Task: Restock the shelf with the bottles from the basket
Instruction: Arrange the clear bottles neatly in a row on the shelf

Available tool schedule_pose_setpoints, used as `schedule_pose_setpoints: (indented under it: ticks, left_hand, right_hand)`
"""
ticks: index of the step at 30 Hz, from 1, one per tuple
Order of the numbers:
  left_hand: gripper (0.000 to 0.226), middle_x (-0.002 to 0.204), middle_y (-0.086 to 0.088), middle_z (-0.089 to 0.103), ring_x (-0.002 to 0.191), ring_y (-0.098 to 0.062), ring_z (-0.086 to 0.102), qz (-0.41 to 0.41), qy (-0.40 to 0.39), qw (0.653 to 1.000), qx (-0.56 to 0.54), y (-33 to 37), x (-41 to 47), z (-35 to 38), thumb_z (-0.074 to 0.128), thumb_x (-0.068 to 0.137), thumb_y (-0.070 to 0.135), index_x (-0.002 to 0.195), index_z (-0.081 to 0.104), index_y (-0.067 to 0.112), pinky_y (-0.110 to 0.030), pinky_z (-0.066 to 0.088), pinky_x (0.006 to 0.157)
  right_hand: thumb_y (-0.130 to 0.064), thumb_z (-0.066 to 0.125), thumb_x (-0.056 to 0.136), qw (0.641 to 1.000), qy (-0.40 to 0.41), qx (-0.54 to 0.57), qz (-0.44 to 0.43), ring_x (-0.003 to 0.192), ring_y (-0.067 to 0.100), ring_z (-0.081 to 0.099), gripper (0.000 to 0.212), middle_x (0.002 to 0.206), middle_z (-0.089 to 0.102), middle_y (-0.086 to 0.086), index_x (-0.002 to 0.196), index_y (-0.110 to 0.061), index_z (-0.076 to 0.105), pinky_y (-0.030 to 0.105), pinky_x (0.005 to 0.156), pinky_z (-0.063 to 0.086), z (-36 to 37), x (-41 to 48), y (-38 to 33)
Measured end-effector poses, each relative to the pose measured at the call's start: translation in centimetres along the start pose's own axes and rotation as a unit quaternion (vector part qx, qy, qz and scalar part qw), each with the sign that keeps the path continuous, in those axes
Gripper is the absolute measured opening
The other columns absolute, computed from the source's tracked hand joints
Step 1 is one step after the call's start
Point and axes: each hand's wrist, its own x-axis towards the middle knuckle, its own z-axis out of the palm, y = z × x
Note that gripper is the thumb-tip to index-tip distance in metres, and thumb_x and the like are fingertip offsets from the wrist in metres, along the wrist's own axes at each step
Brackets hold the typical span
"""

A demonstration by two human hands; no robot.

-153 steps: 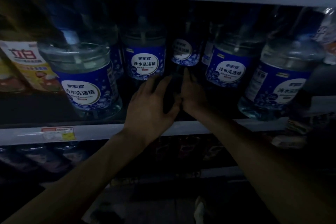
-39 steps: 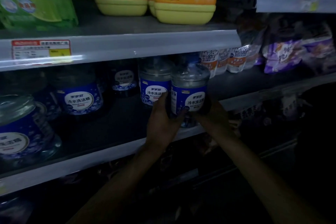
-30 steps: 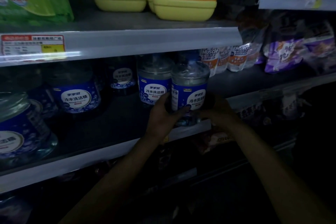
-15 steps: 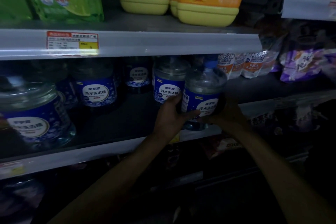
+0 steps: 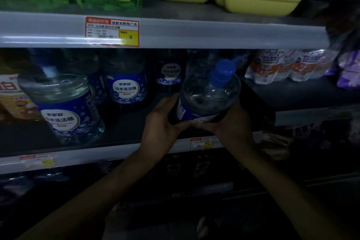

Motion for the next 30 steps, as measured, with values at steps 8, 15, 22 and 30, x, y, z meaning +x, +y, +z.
schedule_pose_setpoints:
  ticks: [8, 15, 22, 30]
  left_hand:
    - [0.074, 0.136, 0.002, 0.067, 0.128, -0.004, 0.060, 0.002, 0.052, 0.998, 0.020, -1.5, 0.4, -3.5, 0.092, 0.075, 0.024, 0.141, 0.061, 0.008, -0.018, 0.047, 0.106]
    - [0.069, 0.132, 0.011, 0.067, 0.125, 0.004, 0.059, -0.043, 0.042, 0.998, -0.010, -3.5, 0.5, -4.8, 0.091, 0.076, 0.018, 0.138, 0.063, 0.012, -0.018, 0.050, 0.104]
    - [0.065, 0.132, 0.008, 0.069, 0.123, -0.003, 0.064, -0.084, 0.005, 0.994, -0.070, -4.0, 1.7, -5.5, 0.088, 0.079, 0.012, 0.137, 0.060, 0.017, -0.024, 0.054, 0.102]
    - [0.058, 0.132, 0.002, 0.072, 0.120, -0.012, 0.068, -0.122, 0.001, 0.987, -0.101, -4.4, 2.9, -5.2, 0.083, 0.086, 0.010, 0.140, 0.060, 0.013, -0.043, 0.058, 0.101]
  right_hand:
    - [-0.050, 0.099, 0.047, 1.000, 0.000, -0.005, -0.025, 0.113, -0.001, 0.063, 0.110, 0.126, 0.068, -0.012, 0.140, -0.018, 0.049, 0.020, 0.094, 0.053, 4.2, 1.5, -2.1]
    - [-0.046, 0.099, 0.050, 0.999, -0.037, -0.006, -0.030, 0.121, 0.010, 0.061, 0.113, 0.133, 0.064, -0.005, 0.143, -0.023, 0.039, 0.029, 0.099, 0.053, 6.8, 2.1, -2.5]
    - [-0.031, 0.101, 0.051, 0.998, -0.062, 0.007, 0.002, 0.114, -0.001, 0.053, 0.102, 0.129, 0.062, -0.009, 0.134, -0.024, 0.043, 0.002, 0.082, 0.036, 7.4, 3.2, -3.0]
    - [-0.028, 0.100, 0.055, 0.998, -0.056, 0.008, 0.027, 0.113, 0.013, 0.065, 0.094, 0.130, 0.067, 0.001, 0.135, -0.017, 0.051, 0.024, 0.088, 0.055, 7.9, 3.8, -2.7]
